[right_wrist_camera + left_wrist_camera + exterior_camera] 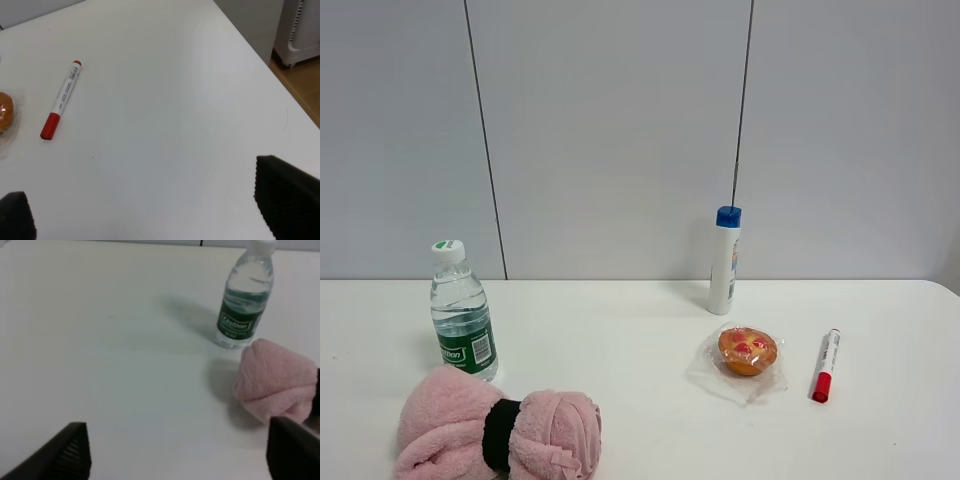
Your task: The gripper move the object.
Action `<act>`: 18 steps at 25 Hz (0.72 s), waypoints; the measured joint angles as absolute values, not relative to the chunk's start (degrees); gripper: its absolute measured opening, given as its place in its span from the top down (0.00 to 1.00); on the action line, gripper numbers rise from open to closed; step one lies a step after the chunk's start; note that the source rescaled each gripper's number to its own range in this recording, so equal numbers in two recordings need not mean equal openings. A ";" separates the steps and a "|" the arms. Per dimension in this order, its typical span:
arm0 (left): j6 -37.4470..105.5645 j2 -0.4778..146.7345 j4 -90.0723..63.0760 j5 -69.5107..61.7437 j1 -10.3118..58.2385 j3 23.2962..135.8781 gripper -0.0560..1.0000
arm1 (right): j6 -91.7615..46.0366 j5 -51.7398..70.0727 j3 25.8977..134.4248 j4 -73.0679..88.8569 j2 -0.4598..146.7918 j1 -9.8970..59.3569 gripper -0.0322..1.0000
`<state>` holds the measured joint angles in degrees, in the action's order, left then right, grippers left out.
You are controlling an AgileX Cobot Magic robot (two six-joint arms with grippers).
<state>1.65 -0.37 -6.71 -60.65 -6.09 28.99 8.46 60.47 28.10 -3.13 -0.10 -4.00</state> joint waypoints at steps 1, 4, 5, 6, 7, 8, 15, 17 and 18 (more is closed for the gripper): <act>0.96 -0.37 -5.90 -60.51 -6.09 28.93 0.40 | 8.46 60.47 28.10 -3.13 -0.10 -4.00 0.00; -0.53 -0.37 -4.60 -60.46 -6.09 28.93 0.40 | 8.46 60.47 28.10 -3.13 -0.10 -4.00 0.00; -0.68 -0.37 -4.54 -60.46 -6.09 28.93 0.40 | 8.46 60.47 28.10 -3.13 -0.10 -4.00 0.00; -0.80 -0.37 -4.49 -60.46 -6.09 28.93 0.40 | 8.46 60.47 28.10 -3.13 -0.10 -4.00 0.00; -0.84 -0.37 -4.49 -60.46 -6.09 28.93 0.40 | 8.46 60.47 28.10 -3.13 -0.10 -4.00 0.00; -0.84 -0.37 -4.49 -60.46 -6.09 28.93 0.40 | 8.46 60.47 28.10 -3.13 -0.10 -4.00 0.00; -0.87 -0.37 -4.43 -60.46 -6.09 28.93 0.41 | 8.46 60.47 28.10 -3.13 -0.10 -4.00 0.00; -0.87 -0.37 -4.43 -60.46 -6.09 28.93 0.44 | 8.46 60.47 28.10 -3.13 -0.10 -4.00 0.00; -0.87 -0.37 -4.43 -60.46 -6.09 28.93 0.44 | 8.46 60.47 28.10 -3.13 -0.10 -4.00 0.00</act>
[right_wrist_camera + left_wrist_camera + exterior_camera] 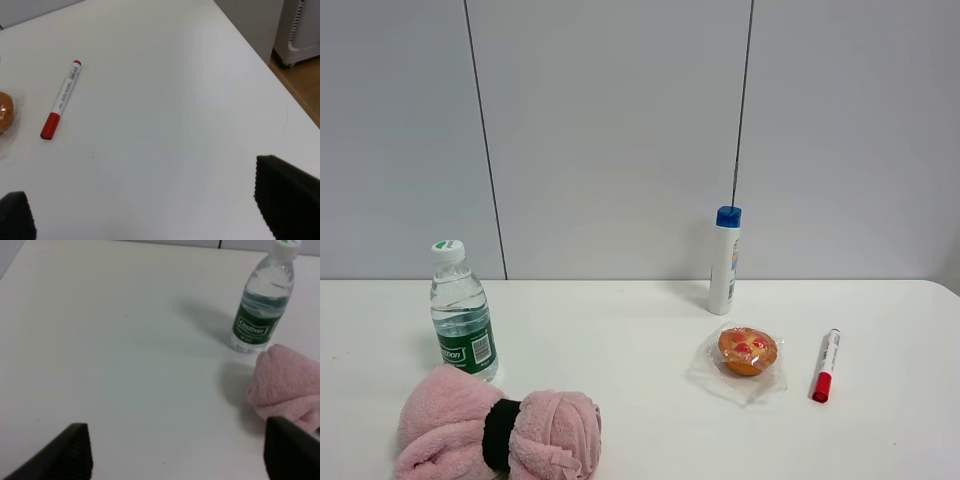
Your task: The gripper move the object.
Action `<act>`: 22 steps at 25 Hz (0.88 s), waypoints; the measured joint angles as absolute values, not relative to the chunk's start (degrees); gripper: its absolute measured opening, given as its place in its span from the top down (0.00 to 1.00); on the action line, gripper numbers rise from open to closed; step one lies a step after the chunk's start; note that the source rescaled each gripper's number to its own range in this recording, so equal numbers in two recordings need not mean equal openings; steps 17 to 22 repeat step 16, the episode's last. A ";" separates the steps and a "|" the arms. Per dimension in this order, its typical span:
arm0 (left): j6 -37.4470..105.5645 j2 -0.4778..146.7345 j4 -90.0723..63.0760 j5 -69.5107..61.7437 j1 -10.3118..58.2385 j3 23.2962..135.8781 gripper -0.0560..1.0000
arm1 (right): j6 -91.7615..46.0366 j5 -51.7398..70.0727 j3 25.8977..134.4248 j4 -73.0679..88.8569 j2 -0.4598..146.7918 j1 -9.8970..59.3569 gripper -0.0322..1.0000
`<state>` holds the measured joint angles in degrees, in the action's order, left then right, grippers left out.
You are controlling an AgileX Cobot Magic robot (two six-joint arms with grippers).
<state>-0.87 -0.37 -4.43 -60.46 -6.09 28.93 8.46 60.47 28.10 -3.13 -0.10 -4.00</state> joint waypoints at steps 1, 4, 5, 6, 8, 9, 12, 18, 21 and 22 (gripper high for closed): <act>-0.87 -0.37 -4.43 -60.46 -6.09 28.93 0.44 | 8.46 60.47 28.10 -3.13 -0.10 -4.00 0.00; -0.87 -0.37 -4.43 -60.46 -6.09 28.93 0.45 | 8.46 60.47 28.10 -3.13 -0.10 -4.00 0.00; -0.87 -0.37 -4.43 -60.46 -6.09 28.93 0.45 | 8.46 60.47 28.10 -3.13 -0.10 -4.00 0.00; -0.87 -0.37 -4.43 -60.46 -6.09 28.93 0.45 | 8.46 60.47 28.10 -3.13 -0.10 -4.00 0.00; -0.87 -0.37 -4.43 -60.46 -6.09 28.93 0.45 | 8.46 60.47 28.10 -3.13 -0.10 -4.00 0.00; -0.87 -0.37 -4.43 -60.46 -6.09 28.93 0.45 | 8.46 60.47 28.10 -3.13 -0.10 -4.00 0.00; -0.87 -0.37 -4.43 -60.46 -6.09 28.93 0.45 | 8.46 60.47 28.10 -3.13 -0.10 -4.00 0.00; -0.92 -0.37 -4.43 -60.46 -6.09 28.93 0.45 | 8.46 60.47 28.10 -3.13 -0.10 -4.00 0.00; -0.92 -0.37 -4.43 -60.46 -6.09 28.93 0.45 | 8.46 60.47 28.10 -3.13 -0.10 -4.00 0.00; -0.92 -0.37 -4.43 -60.46 -6.09 28.93 0.45 | 8.46 60.47 28.10 -3.13 -0.10 -4.00 0.00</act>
